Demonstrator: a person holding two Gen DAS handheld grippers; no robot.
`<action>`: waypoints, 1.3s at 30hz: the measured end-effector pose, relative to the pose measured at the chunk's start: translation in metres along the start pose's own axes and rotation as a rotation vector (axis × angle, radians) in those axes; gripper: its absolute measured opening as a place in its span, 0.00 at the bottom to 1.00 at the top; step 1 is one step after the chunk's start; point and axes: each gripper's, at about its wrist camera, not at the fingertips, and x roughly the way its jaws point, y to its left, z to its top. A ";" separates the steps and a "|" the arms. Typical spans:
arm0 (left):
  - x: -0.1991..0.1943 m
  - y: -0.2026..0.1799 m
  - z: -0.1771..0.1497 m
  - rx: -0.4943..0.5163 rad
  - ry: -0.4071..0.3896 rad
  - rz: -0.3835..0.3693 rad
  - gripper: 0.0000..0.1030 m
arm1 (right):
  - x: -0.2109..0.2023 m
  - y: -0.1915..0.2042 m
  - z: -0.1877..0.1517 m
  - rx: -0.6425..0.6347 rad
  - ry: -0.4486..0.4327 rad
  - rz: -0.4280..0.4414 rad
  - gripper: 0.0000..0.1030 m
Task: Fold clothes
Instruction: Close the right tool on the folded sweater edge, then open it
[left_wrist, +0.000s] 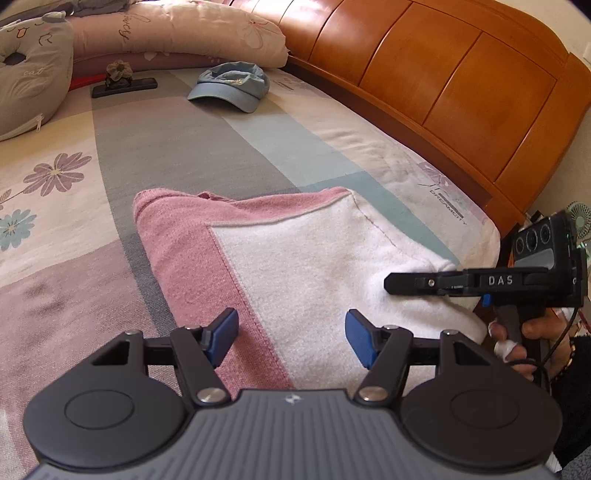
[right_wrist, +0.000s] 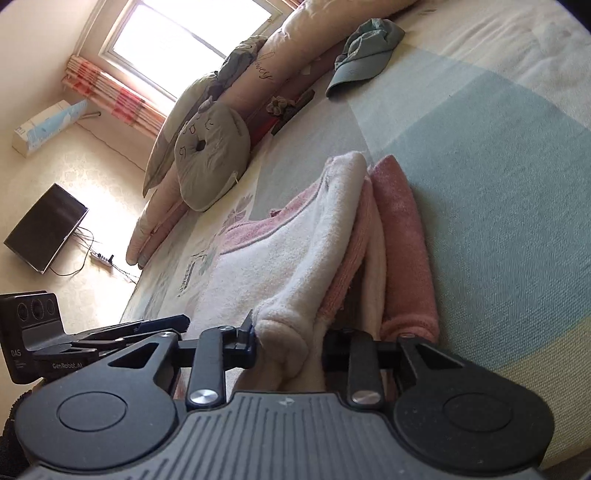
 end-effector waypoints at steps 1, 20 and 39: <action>-0.001 -0.003 0.000 0.013 -0.003 0.000 0.62 | -0.004 0.003 0.006 -0.021 0.001 0.000 0.32; 0.010 -0.011 0.019 0.060 -0.024 -0.043 0.63 | -0.009 -0.023 0.016 0.021 0.104 -0.067 0.38; 0.035 -0.004 0.015 0.141 0.033 0.022 0.68 | -0.057 0.057 -0.006 -0.200 -0.001 0.032 0.56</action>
